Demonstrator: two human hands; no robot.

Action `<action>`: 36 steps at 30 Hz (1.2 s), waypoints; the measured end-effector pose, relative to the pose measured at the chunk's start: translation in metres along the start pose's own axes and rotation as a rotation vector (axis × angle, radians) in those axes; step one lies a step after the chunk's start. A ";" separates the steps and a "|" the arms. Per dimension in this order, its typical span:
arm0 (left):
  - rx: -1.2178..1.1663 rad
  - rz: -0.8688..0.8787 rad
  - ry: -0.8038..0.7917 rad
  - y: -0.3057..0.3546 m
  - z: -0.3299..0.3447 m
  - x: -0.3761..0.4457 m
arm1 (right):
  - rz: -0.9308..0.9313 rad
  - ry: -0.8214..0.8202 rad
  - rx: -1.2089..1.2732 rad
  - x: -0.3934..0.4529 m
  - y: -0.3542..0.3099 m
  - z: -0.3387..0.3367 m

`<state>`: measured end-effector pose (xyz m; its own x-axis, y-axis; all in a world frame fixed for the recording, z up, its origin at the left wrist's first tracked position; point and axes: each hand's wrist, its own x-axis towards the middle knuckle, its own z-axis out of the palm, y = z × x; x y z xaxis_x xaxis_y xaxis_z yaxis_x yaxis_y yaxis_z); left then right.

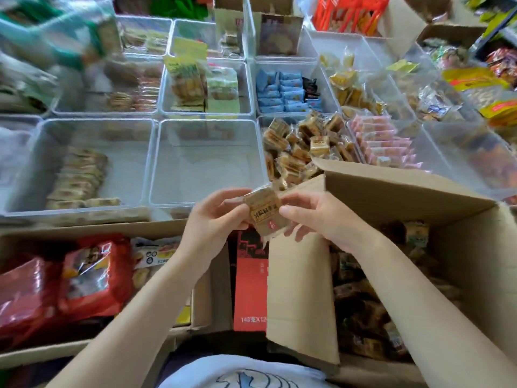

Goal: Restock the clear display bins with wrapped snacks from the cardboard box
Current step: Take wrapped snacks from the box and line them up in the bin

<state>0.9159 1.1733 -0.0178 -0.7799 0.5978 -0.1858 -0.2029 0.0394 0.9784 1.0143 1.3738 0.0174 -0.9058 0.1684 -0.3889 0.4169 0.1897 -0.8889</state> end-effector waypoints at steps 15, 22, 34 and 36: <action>1.379 0.085 -0.066 -0.118 -0.223 0.074 | 0.001 0.126 -0.774 0.236 -0.017 0.136; 1.328 0.132 -0.081 -0.136 -0.233 0.076 | 0.098 -0.052 -1.062 0.306 0.012 0.174; 1.303 0.123 -0.056 -0.136 -0.228 0.073 | 0.139 -0.246 -1.189 0.332 0.027 0.198; 1.305 0.108 -0.061 -0.134 -0.227 0.073 | 0.164 -0.230 -1.153 0.333 0.027 0.199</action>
<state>0.7516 1.0294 -0.1832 -0.7215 0.6800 -0.1309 0.6042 0.7105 0.3606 0.7087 1.2427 -0.1841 -0.7786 0.1162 -0.6167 0.2445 0.9612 -0.1275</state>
